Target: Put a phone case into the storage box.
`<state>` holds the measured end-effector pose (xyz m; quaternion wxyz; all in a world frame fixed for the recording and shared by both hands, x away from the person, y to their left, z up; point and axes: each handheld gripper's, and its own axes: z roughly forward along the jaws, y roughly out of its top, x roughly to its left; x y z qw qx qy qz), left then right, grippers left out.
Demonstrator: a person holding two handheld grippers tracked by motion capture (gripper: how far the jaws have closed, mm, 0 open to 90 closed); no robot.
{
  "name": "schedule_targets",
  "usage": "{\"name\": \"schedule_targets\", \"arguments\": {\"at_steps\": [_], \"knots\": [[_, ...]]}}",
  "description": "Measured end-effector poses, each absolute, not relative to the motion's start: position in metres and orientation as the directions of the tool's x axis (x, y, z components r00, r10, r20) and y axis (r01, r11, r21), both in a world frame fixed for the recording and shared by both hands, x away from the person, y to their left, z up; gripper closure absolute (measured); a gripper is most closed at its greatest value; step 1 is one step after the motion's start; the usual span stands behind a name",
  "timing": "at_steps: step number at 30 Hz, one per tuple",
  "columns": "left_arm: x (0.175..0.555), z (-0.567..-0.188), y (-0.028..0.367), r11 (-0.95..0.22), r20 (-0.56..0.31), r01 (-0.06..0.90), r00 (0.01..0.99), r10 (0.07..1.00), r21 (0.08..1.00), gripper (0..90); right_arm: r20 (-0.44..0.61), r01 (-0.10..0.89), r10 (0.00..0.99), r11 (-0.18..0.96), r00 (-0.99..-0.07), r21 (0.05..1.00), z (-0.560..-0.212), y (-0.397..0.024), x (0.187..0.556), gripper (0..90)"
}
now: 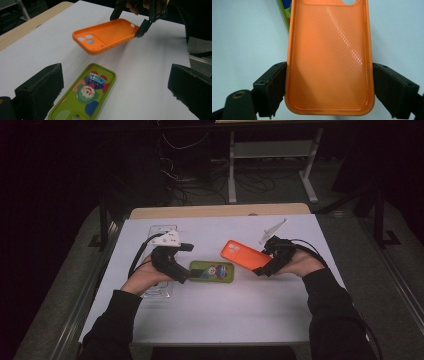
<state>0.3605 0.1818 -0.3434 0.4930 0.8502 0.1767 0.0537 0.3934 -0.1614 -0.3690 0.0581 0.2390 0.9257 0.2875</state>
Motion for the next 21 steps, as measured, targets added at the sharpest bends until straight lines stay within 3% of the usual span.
{"name": "schedule_targets", "arguments": {"at_steps": [21], "knots": [[0.355, -0.357, 0.157, -0.545, -0.045, 0.163, 0.974, 0.224, 0.822, 0.0, -0.017, 0.221, 0.269, 0.824, -0.963, 0.521, -0.382, -0.121, 0.371, 15.1]]}}
